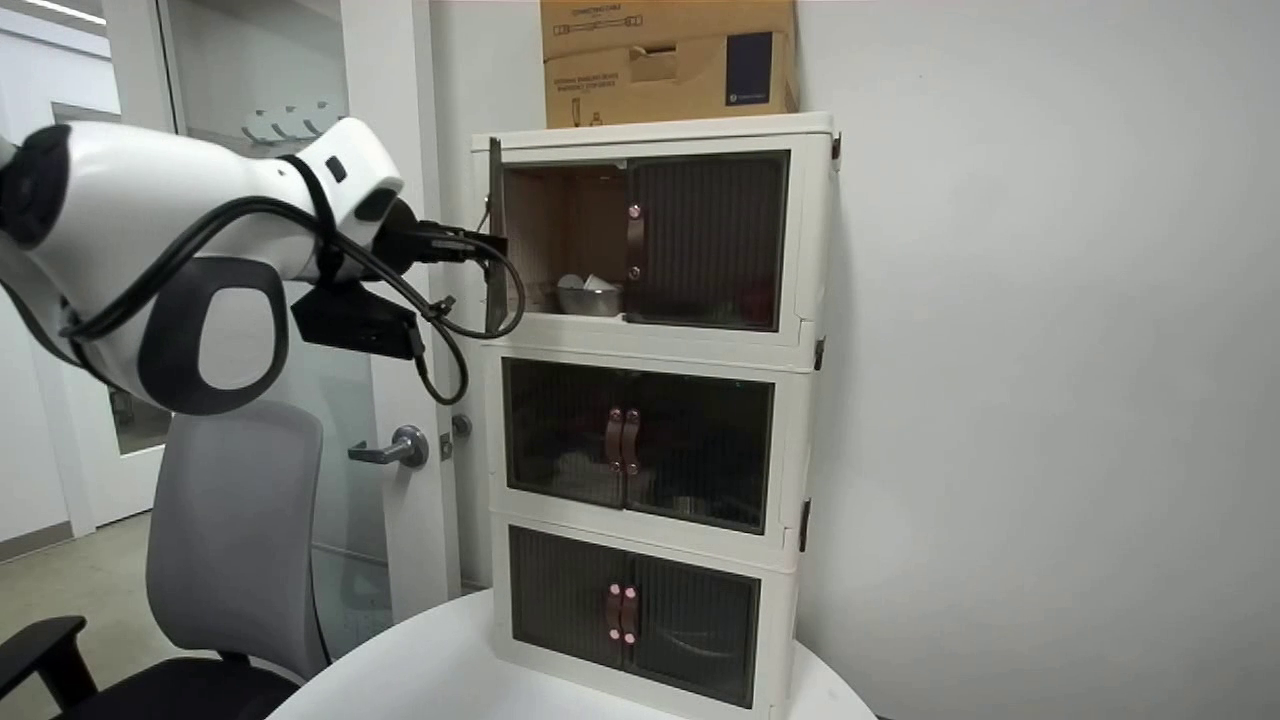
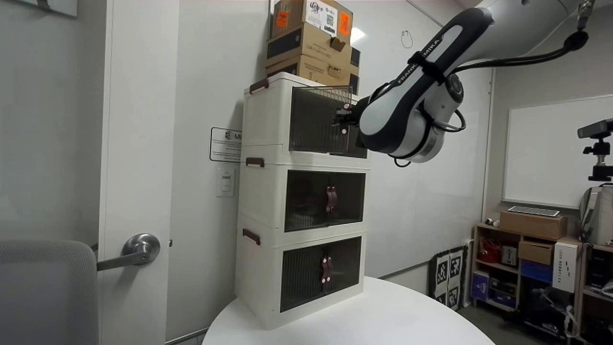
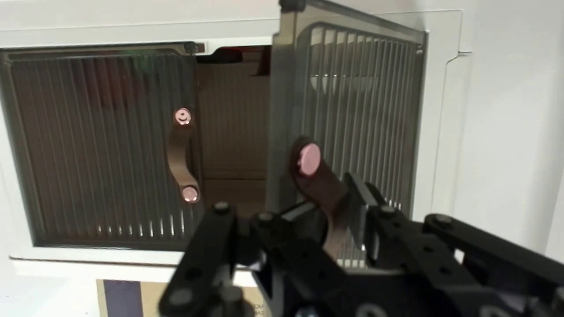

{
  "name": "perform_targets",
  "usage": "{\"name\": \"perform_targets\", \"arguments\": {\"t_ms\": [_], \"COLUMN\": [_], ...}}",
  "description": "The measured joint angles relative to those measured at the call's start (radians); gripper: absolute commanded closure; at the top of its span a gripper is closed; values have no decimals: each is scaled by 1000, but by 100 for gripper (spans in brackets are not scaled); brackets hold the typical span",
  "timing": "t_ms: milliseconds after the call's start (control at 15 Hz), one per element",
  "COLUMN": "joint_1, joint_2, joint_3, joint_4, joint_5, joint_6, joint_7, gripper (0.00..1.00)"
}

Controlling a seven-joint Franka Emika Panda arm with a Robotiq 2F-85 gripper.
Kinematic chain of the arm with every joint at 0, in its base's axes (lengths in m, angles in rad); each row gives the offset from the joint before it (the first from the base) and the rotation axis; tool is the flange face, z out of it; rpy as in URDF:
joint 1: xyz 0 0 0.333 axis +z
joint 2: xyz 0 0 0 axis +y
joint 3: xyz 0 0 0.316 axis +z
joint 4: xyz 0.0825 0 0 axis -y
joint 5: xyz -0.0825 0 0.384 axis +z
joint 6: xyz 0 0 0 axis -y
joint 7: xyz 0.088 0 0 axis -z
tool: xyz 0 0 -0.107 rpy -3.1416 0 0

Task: Open the top cabinet doors

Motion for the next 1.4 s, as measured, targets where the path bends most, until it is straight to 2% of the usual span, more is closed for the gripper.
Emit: {"name": "perform_targets", "arguments": {"t_ms": [200, 533, 800, 1000, 1400], "joint_1": [35, -86, -126, -106, 3], "joint_2": [-16, -48, -51, -50, -43], "joint_3": [12, 241, 354, 360, 364], "joint_4": [-26, -52, -47, -35, 56], "joint_5": [12, 24, 22, 83, 458], "joint_6": [17, 26, 13, 2, -35], "joint_7": [-30, -113, -135, -179, -440], "gripper": [36, 0, 0, 0, 0]}}
